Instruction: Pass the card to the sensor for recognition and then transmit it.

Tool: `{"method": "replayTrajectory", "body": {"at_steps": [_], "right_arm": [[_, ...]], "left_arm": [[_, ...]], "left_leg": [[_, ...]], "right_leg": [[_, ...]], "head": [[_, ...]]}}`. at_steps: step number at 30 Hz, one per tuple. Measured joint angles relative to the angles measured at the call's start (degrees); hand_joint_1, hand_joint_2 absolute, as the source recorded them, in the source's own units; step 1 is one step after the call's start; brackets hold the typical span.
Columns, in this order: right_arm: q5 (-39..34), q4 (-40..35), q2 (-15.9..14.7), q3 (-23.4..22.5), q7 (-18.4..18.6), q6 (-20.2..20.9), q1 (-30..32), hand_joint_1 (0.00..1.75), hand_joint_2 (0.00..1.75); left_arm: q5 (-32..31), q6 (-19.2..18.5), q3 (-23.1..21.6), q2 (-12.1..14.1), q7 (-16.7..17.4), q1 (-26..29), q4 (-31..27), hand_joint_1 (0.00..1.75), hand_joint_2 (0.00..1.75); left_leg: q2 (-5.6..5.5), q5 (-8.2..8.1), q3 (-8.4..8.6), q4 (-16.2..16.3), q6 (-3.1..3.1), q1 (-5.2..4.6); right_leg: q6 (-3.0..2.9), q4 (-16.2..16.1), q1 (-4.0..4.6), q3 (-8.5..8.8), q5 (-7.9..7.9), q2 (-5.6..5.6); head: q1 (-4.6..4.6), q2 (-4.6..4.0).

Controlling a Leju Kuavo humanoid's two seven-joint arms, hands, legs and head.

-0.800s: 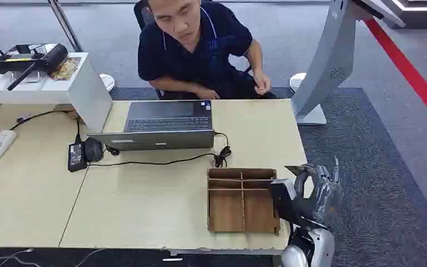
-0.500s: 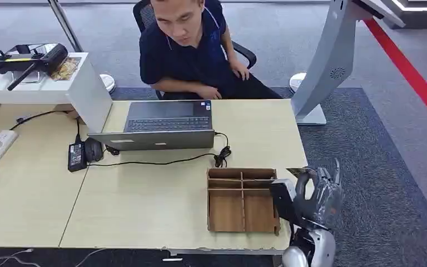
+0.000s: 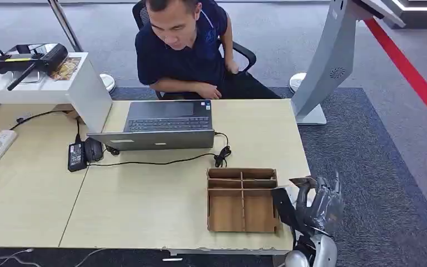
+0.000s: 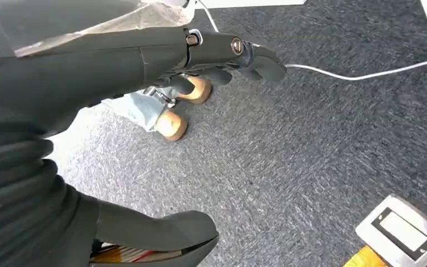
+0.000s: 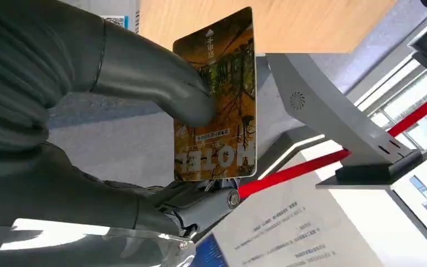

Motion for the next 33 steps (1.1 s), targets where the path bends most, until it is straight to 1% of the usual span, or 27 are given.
{"method": "replayTrajectory", "body": {"at_steps": [17,29,33], "right_arm": [[0.22,2.73,0.02,-1.0,0.7,0.0,-0.16,1.75,1.75],[0.39,4.59,-0.55,-0.7,4.15,0.0,-0.32,1.75,1.75],[0.39,5.29,-0.89,-0.66,4.74,0.0,-0.31,1.75,1.75]], "left_arm": [[-0.04,0.0,0.0,0.0,0.13,0.0,0.0,0.0,1.75],[-0.15,0.0,-0.9,0.0,0.13,0.0,0.0,0.0,1.75],[-0.13,0.0,-0.96,0.0,0.13,0.0,0.0,0.0,1.75]], "left_leg": [[0.0,0.0,0.0,0.0,0.0,0.0],[0.0,0.0,0.0,0.0,0.0,0.0],[0.0,0.0,0.0,0.0,0.0,0.0]], "right_leg": [[0.0,0.0,0.0,0.01,0.0,0.0],[0.0,0.0,0.0,0.01,0.0,0.0],[0.0,0.0,0.0,0.01,0.0,0.0]], "head": [[-0.02,0.0],[0.02,0.0],[0.0,0.0]]}}
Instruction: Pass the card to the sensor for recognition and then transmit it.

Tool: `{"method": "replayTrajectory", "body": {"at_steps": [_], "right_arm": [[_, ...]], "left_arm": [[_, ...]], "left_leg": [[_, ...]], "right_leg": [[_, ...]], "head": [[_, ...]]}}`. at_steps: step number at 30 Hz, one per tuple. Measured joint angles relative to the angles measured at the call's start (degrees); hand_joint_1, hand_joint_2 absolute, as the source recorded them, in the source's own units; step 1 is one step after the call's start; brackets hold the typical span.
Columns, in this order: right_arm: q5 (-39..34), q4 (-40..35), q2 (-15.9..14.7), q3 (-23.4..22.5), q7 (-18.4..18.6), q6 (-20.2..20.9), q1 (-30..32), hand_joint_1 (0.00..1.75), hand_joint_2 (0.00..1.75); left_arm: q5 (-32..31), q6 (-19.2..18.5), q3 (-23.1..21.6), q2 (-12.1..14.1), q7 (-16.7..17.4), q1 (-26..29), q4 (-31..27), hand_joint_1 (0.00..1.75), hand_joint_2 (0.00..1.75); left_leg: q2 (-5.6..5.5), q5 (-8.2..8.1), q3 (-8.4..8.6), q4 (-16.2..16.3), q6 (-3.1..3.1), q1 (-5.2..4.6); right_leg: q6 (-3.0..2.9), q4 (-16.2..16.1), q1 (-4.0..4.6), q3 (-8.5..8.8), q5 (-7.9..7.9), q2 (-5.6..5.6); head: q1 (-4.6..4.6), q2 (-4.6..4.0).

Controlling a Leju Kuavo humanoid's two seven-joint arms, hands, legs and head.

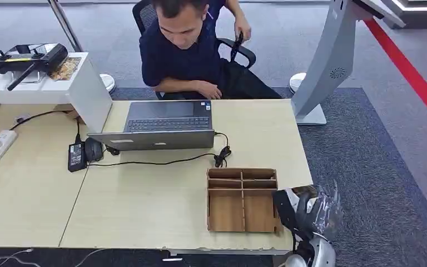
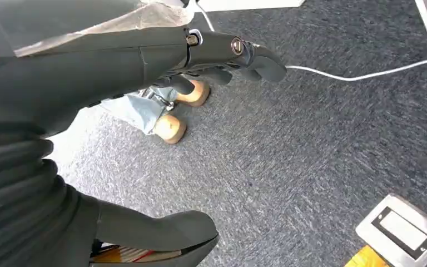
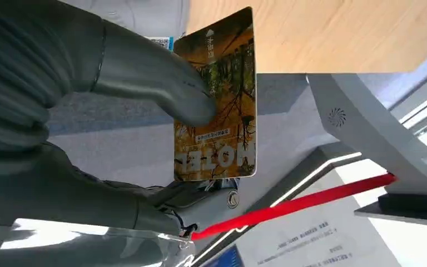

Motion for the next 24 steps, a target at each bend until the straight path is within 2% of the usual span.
{"method": "replayTrajectory", "body": {"at_steps": [24], "right_arm": [[-0.09,3.52,-1.03,1.16,0.72,0.0,-0.09,1.75,1.75]], "left_arm": [[0.22,0.0,-0.42,0.11,0.02,-0.03,0.0,0.0,1.75]], "left_leg": [[0.0,0.0,0.0,0.0,0.0,0.0]], "right_leg": [[0.0,0.0,0.0,0.0,0.0,0.0]], "head": [[0.02,-0.02]]}}
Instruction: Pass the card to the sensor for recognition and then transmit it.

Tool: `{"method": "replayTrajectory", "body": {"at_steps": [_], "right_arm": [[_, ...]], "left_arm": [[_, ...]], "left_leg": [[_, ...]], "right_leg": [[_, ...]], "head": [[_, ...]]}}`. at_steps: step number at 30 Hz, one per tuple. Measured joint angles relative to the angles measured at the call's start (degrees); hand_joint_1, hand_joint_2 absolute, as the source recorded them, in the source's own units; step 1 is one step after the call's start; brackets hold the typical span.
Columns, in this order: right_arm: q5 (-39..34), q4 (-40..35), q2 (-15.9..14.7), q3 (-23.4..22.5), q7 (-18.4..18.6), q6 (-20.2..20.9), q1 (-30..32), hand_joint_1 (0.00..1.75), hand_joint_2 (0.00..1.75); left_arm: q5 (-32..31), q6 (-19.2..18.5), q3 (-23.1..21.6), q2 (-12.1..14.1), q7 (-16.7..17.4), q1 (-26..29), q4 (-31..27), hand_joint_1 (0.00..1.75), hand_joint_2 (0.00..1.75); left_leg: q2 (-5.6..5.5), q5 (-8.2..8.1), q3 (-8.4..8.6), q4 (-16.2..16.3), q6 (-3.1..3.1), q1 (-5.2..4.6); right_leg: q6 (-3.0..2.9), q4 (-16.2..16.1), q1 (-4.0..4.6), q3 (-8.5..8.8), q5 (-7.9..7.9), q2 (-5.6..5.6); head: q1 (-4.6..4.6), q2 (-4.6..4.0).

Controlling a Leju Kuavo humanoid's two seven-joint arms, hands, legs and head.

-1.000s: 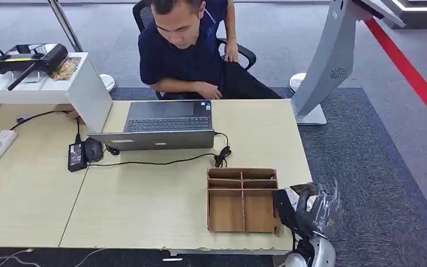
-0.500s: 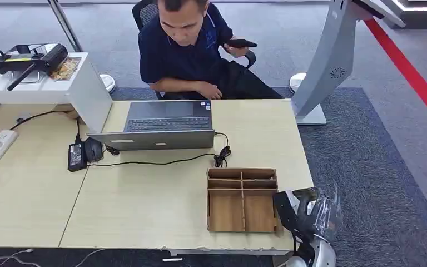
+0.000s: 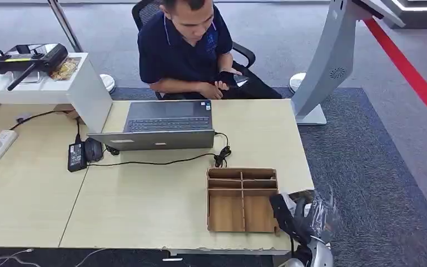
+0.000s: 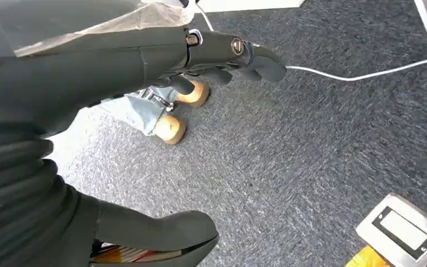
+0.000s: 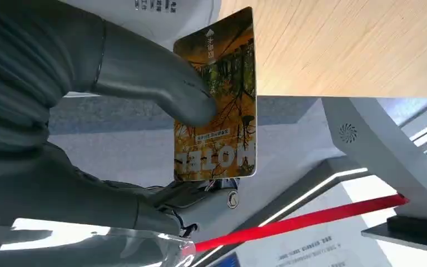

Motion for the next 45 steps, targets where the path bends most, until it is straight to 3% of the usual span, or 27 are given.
{"method": "replayTrajectory", "body": {"at_steps": [13,24,45], "right_arm": [[-0.22,-0.02,0.02,0.22,-1.13,-0.04,-0.07,1.75,1.75],[-1.79,-4.96,1.62,0.04,-9.23,-0.09,-0.13,1.75,1.75],[-5.42,-15.02,5.38,1.75,-13.05,-0.06,-0.15,1.75,1.75]], "left_arm": [[0.07,0.09,0.0,0.15,0.0,0.01,0.0,0.0,1.75],[0.28,0.09,0.0,0.2,-0.31,0.02,0.0,0.0,1.75],[0.59,0.15,0.0,0.24,-0.96,0.01,0.0,0.0,1.75]], "left_leg": [[0.0,0.0,0.0,0.0,0.0,0.0],[0.0,0.0,0.01,0.0,0.0,0.0],[0.0,0.01,0.02,0.0,0.0,0.0]], "right_leg": [[0.0,0.0,0.0,0.0,0.0,0.0],[0.0,0.0,0.0,0.0,0.0,0.0],[0.0,0.01,0.0,0.02,0.0,0.0]], "head": [[-0.02,0.02],[-0.02,0.02],[-0.02,0.02]]}}
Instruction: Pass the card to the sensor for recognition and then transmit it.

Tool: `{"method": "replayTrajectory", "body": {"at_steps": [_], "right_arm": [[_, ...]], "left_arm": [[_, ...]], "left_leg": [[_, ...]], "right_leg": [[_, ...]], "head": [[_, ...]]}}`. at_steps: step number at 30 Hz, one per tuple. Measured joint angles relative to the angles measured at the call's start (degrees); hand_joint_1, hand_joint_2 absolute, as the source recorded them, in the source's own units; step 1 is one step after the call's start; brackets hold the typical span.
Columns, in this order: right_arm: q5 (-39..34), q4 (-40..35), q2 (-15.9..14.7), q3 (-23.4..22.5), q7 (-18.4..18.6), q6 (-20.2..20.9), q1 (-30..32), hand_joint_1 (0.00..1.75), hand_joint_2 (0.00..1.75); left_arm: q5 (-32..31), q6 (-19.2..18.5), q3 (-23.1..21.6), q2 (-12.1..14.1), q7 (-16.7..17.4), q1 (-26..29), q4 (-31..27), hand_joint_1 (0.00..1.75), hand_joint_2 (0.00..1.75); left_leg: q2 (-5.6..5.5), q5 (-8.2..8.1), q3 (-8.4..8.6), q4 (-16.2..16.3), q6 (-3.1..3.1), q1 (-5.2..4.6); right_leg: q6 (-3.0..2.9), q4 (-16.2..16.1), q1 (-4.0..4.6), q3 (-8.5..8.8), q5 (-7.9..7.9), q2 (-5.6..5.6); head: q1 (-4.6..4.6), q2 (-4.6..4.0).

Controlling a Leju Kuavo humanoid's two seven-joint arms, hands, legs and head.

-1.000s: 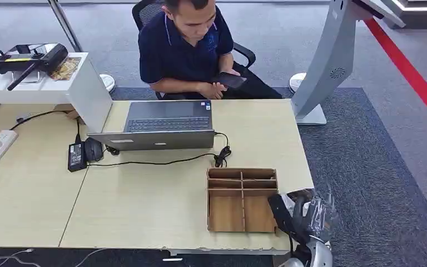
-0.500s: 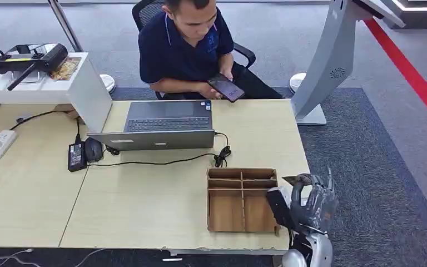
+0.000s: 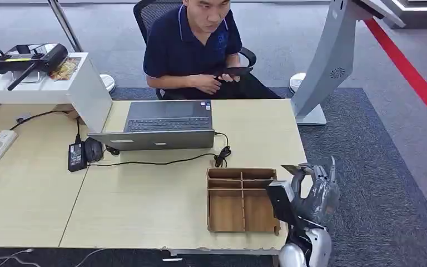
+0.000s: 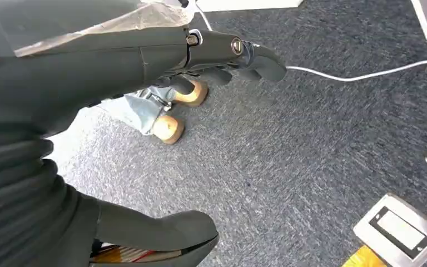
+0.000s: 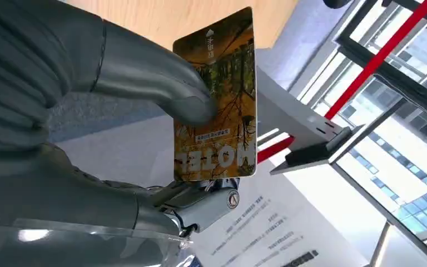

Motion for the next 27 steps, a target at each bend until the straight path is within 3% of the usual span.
{"method": "replayTrajectory", "body": {"at_steps": [10,20,27], "right_arm": [[-1.4,-1.01,0.44,1.03,-1.16,0.0,-0.04,1.75,1.75],[-4.35,-1.18,1.11,1.42,-7.46,0.04,-1.61,1.75,1.75],[-4.9,-0.76,1.33,2.1,-8.57,0.07,-3.33,1.75,1.75]], "left_arm": [[0.0,0.07,0.0,0.07,0.0,-0.02,0.0,0.0,1.75],[-1.03,0.0,-0.02,0.07,-0.07,-0.02,0.0,0.0,1.75],[-1.14,-0.04,-0.07,0.07,-0.09,-0.13,0.0,0.0,1.75]], "left_leg": [[0.0,0.0,0.0,0.0,0.0,0.0],[-0.02,0.0,-0.01,0.0,0.0,0.0],[-0.02,0.0,0.0,0.0,0.0,0.0]], "right_leg": [[0.0,0.0,0.0,0.02,0.0,0.0],[0.0,0.01,0.0,0.05,0.0,-0.01],[0.0,0.02,0.0,0.07,0.0,-0.01]], "head": [[0.0,0.0],[0.02,0.0],[0.02,0.0]]}}
